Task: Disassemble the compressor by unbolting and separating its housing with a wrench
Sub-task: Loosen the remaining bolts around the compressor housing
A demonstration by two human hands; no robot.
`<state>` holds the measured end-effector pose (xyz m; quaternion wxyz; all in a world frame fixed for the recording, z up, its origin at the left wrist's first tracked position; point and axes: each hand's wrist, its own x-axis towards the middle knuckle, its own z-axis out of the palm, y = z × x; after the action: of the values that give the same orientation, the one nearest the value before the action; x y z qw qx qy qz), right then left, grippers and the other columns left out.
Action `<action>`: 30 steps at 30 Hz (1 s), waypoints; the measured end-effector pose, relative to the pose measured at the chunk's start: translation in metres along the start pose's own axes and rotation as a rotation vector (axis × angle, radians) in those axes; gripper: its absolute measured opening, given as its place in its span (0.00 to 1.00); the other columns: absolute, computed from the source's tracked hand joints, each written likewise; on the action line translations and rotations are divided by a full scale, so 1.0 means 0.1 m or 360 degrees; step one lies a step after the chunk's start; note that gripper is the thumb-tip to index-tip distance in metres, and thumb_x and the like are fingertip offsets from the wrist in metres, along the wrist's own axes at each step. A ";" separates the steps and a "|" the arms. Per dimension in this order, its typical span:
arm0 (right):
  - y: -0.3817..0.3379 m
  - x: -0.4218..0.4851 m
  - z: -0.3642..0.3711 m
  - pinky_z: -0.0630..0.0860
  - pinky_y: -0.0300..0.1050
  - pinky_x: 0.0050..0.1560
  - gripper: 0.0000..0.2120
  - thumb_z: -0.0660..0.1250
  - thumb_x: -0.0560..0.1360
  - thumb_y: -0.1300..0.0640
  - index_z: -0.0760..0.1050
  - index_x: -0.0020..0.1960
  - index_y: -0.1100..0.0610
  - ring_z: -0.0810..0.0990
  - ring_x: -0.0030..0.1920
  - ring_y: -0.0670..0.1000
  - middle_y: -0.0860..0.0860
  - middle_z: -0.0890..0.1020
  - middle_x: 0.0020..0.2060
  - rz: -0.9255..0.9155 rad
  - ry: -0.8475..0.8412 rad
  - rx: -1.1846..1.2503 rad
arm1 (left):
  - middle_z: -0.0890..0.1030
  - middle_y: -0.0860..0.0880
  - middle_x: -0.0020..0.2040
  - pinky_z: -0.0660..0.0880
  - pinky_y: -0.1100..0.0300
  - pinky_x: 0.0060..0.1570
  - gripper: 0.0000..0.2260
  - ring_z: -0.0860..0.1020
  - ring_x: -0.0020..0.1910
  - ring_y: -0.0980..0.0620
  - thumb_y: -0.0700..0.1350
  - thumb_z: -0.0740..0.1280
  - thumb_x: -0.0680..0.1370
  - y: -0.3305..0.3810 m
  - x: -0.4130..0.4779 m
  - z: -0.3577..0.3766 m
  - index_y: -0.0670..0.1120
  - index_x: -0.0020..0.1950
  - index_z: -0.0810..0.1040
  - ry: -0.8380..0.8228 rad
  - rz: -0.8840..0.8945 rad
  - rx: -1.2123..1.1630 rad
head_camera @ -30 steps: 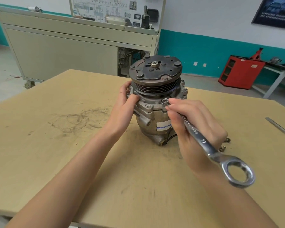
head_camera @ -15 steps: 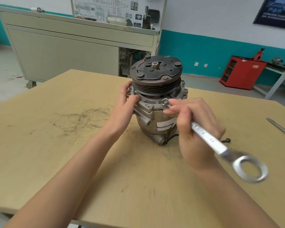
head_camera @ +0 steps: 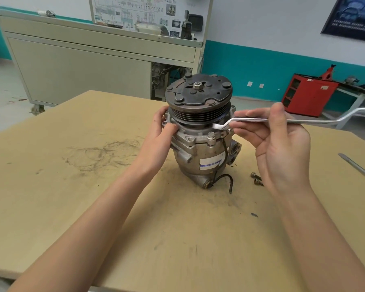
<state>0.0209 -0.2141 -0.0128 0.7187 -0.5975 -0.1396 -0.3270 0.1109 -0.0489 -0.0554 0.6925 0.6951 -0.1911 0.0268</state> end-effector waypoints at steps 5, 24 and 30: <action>-0.01 -0.28 0.08 0.80 0.45 0.50 0.09 0.60 0.79 0.56 0.77 0.50 0.58 0.84 0.49 0.53 0.53 0.84 0.46 -0.0384 -0.0142 -0.0503 | 0.72 0.56 0.66 0.71 0.62 0.54 0.29 0.74 0.58 0.59 0.55 0.56 0.72 0.02 -0.01 0.00 0.56 0.74 0.61 0.0008 -0.0004 -0.0003; 0.18 -0.45 0.20 0.82 0.46 0.34 0.16 0.62 0.80 0.57 0.81 0.45 0.69 0.84 0.38 0.56 0.63 0.82 0.43 -0.1650 -0.0199 -0.2002 | 0.72 0.51 0.69 0.71 0.55 0.61 0.28 0.73 0.63 0.52 0.53 0.57 0.72 0.05 -0.01 0.01 0.55 0.73 0.61 0.0022 -0.0016 -0.0017; 0.22 -0.24 0.06 0.80 0.47 0.44 0.09 0.55 0.79 0.61 0.73 0.45 0.58 0.83 0.42 0.56 0.55 0.82 0.43 -0.0498 -0.0147 -0.0415 | 0.70 0.52 0.70 0.69 0.50 0.67 0.21 0.72 0.65 0.52 0.46 0.55 0.82 0.05 -0.03 0.00 0.55 0.75 0.59 0.0001 -0.0023 0.0007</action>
<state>0.0180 -0.1997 -0.0422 0.5687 -0.6708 -0.2200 -0.4221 0.1069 -0.0480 -0.0516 0.6912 0.6980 -0.1858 0.0223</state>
